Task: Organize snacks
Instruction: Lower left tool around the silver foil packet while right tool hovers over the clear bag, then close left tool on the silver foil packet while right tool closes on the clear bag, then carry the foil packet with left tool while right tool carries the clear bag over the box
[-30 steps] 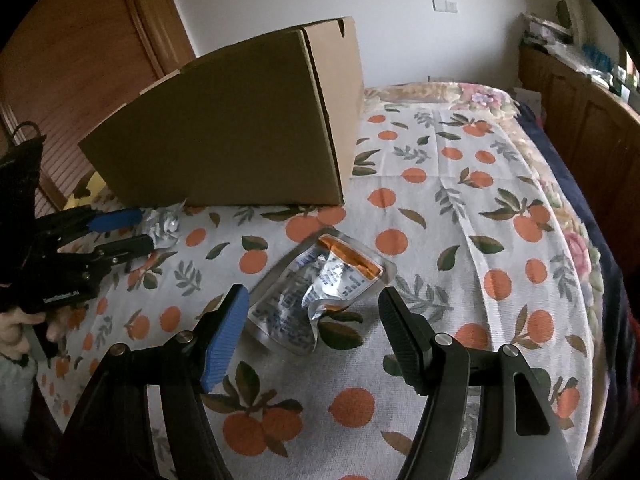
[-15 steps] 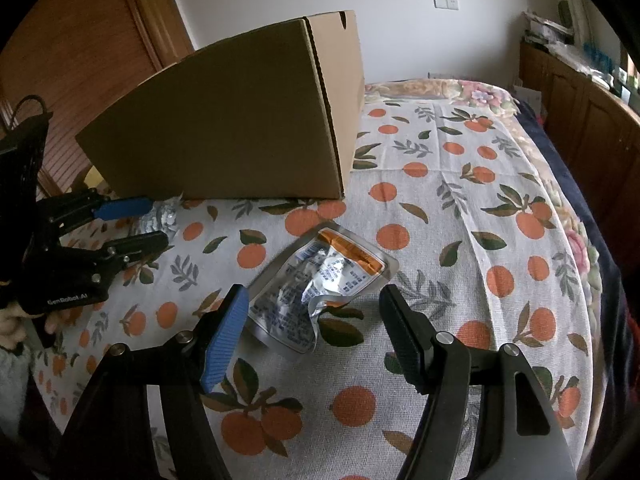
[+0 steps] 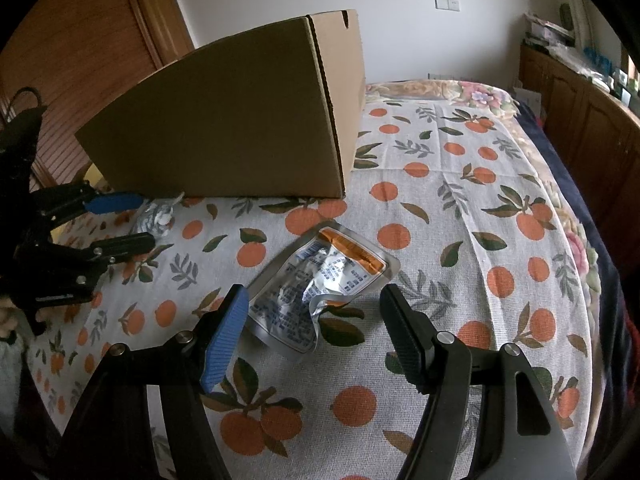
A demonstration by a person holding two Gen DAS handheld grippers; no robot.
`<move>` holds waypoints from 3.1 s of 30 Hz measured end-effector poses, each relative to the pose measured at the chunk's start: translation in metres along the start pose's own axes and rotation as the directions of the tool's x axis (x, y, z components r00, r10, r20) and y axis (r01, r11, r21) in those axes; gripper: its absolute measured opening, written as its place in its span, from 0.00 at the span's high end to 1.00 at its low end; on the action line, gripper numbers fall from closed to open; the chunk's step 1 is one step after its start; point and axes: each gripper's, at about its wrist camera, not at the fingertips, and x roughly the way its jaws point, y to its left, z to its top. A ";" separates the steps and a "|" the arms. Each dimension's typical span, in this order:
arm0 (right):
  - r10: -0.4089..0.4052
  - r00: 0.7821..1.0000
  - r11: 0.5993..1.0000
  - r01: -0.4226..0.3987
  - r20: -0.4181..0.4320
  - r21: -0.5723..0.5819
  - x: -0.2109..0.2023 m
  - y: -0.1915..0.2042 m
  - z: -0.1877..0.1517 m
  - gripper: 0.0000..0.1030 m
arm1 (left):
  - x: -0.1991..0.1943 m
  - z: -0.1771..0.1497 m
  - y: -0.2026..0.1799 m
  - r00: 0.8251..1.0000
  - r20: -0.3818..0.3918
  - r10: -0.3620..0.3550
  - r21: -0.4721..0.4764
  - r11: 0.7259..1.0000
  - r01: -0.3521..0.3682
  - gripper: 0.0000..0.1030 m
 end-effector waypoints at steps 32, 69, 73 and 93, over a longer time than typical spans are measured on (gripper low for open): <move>0.014 1.000 1.000 -0.014 -0.028 -0.020 0.005 0.005 0.005 0.38 | -0.007 -0.019 0.010 1.000 0.024 0.017 -0.099 0.995 -0.014 0.66; 0.026 0.998 0.992 -0.020 0.049 -0.121 -0.048 0.038 0.022 0.78 | -0.086 -0.016 0.009 0.982 0.189 -0.013 -0.188 0.981 0.049 0.78; 0.031 0.997 0.989 -0.021 0.068 -0.143 -0.059 0.046 0.030 0.78 | -0.104 -0.012 0.012 0.974 0.226 0.002 -0.187 0.981 0.042 0.78; 0.064 0.987 0.967 -0.025 0.150 -0.253 -0.084 0.084 0.084 0.78 | -0.134 0.022 0.050 0.948 0.312 0.070 -0.219 0.976 0.000 0.78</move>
